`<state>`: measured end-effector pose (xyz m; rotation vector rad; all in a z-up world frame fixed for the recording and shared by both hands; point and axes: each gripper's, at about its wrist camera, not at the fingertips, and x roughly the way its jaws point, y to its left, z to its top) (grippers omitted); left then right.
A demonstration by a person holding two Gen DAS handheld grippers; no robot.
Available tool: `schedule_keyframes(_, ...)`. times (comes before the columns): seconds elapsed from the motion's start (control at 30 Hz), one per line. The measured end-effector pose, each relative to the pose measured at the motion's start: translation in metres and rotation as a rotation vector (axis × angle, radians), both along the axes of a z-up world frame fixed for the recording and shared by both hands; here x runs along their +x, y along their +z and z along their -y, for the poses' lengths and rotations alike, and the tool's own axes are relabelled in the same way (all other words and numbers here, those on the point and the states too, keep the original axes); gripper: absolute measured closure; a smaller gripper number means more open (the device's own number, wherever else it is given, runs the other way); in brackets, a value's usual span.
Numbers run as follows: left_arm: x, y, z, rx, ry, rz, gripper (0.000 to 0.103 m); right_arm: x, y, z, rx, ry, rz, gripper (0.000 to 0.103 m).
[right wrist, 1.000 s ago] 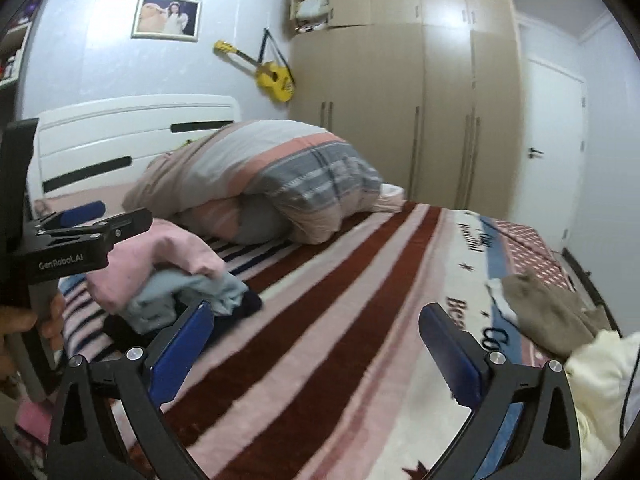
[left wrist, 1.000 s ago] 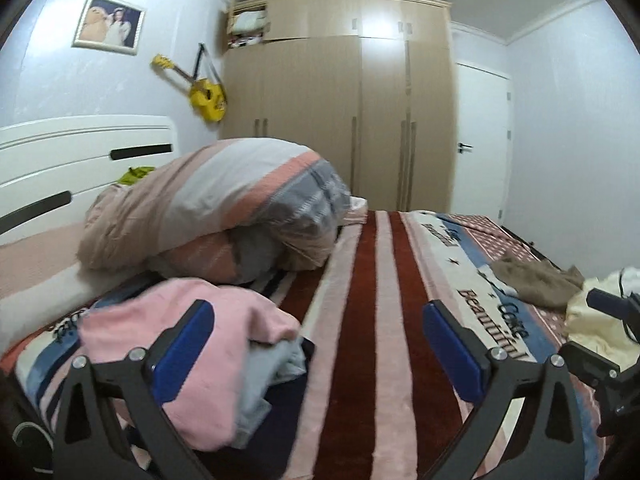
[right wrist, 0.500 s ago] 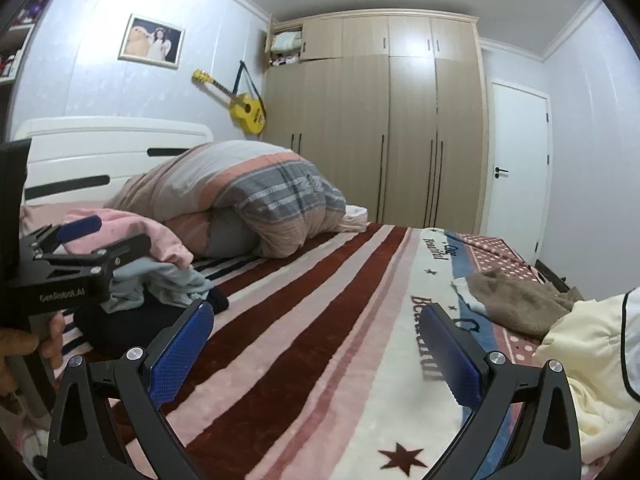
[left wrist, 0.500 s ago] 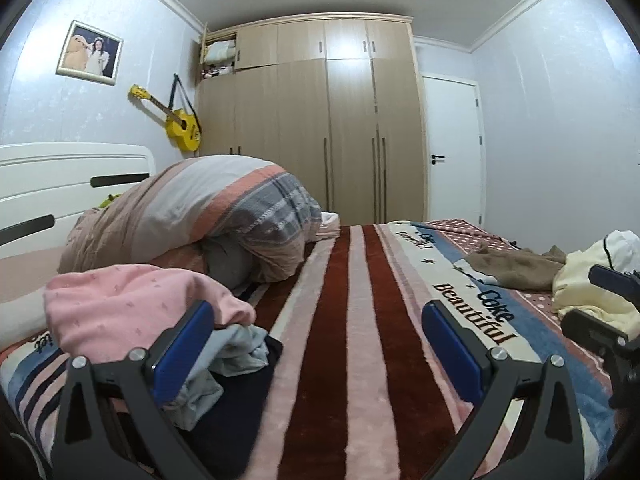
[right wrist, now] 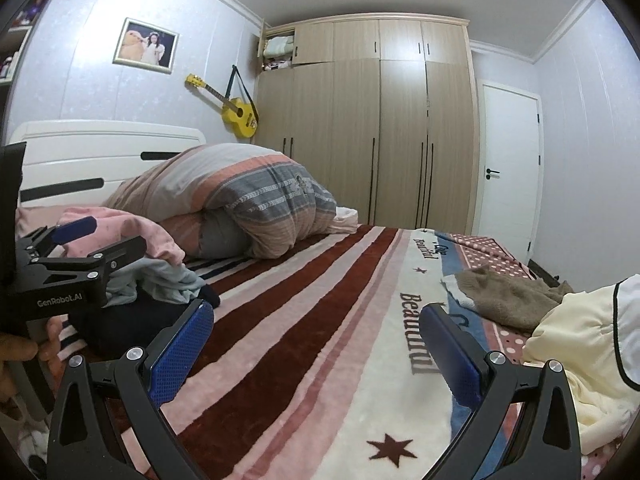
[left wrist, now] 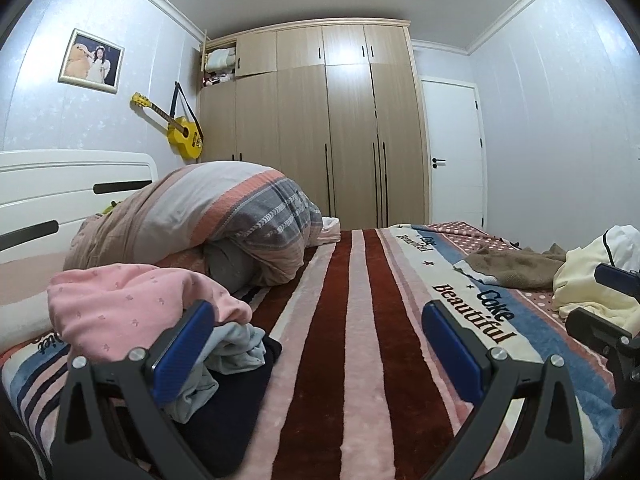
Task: Fold small clothes
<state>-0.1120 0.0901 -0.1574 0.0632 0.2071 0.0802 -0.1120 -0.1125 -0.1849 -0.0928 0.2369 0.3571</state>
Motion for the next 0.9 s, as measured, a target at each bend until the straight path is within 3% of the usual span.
schedule_keyframes(0.17,-0.006,0.0,0.002,0.016,0.011,0.004,0.001,-0.01,0.002,-0.001,-0.005,-0.021,0.011,0.001)
schedule_keyframes(0.47,-0.019,0.006,0.0,-0.041,-0.014,-0.012,0.001,-0.025,0.011,-0.002,-0.027,-0.034,0.014,0.001)
schedule_keyframes(0.9,-0.035,0.017,0.0,-0.045,0.009,-0.003,0.001,-0.039,0.018,0.001,-0.021,-0.037,0.002,0.001)
